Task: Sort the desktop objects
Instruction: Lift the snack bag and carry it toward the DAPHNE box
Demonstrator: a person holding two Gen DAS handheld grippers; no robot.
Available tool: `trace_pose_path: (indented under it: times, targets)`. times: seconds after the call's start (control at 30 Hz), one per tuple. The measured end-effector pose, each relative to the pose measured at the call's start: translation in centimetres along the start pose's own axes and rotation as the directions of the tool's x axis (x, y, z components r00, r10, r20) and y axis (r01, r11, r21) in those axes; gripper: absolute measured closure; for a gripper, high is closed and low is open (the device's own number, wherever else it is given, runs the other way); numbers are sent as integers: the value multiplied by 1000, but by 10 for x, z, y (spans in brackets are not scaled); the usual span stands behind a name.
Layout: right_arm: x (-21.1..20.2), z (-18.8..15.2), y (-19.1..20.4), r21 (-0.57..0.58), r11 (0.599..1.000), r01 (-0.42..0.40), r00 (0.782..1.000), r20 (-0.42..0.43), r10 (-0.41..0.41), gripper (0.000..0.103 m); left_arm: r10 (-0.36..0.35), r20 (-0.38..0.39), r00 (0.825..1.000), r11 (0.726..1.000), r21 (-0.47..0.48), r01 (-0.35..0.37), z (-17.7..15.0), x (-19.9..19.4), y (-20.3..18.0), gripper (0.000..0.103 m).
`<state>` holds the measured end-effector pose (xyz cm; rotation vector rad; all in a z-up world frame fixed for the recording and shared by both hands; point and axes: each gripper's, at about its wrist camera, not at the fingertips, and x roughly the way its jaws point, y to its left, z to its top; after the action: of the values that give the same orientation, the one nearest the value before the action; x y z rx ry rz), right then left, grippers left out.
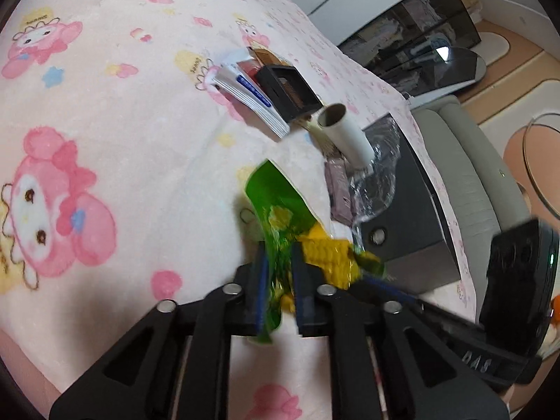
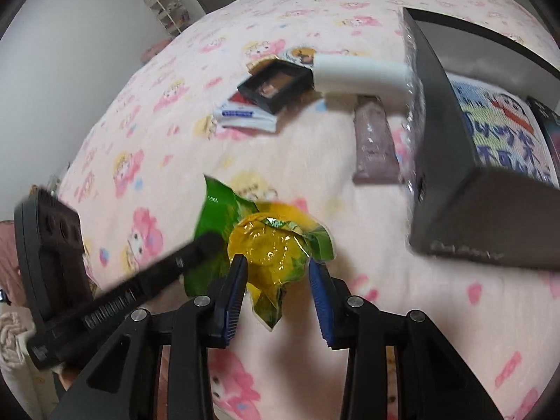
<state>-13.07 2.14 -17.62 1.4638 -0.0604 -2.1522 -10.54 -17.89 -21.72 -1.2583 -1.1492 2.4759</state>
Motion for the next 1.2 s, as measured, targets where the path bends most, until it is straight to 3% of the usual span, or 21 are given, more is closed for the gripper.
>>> trace_pose_path:
  times: [0.1,0.17,0.27,0.43,0.63,0.77,0.9,0.97,1.0,1.1,1.2]
  targets:
    - [-4,-1,-8,29,1000,11,1000,8,-11,70,7,-1,1000,1000,-5,-7,-4,0,1,91]
    - [-9,3,-12,32,999,27,999,27,-28,70,0,-16,1000,1000,-20,-1,-4,6,5,81]
    - [-12,10,-16,28,997,70,996,54,-72,62,-4,-45,999,1000,-30,2,-4,17,10,81]
    - [10,12,-17,13,992,125,992,-15,-125,62,-14,-54,998,1000,7,14,-8,23,4,81]
    - [17,10,-12,-38,975,218,976,-1,-219,61,-56,-70,996,998,-14,55,-8,27,6,82]
    - [16,7,-9,-65,974,219,976,5,-219,70,-72,-72,995,997,22,74,-11,26,-1,93]
    - [12,2,-17,-49,976,214,977,-8,-215,76,-125,-111,986,990,55,132,-15,24,-9,92]
    - [7,-1,-19,-48,977,207,978,-5,-208,78,-172,-151,974,982,53,181,-17,24,-10,88]
    - [2,-3,-20,-51,979,199,980,1,-199,86,-184,-158,970,980,49,194,-17,24,-11,87]
    - [-6,-4,-28,-26,984,177,984,6,-177,86,-130,-127,983,988,67,139,-15,25,-12,87]
    - [-1,-2,-39,19,985,171,985,-4,-171,86,-115,-122,986,992,31,119,-13,31,-5,77]
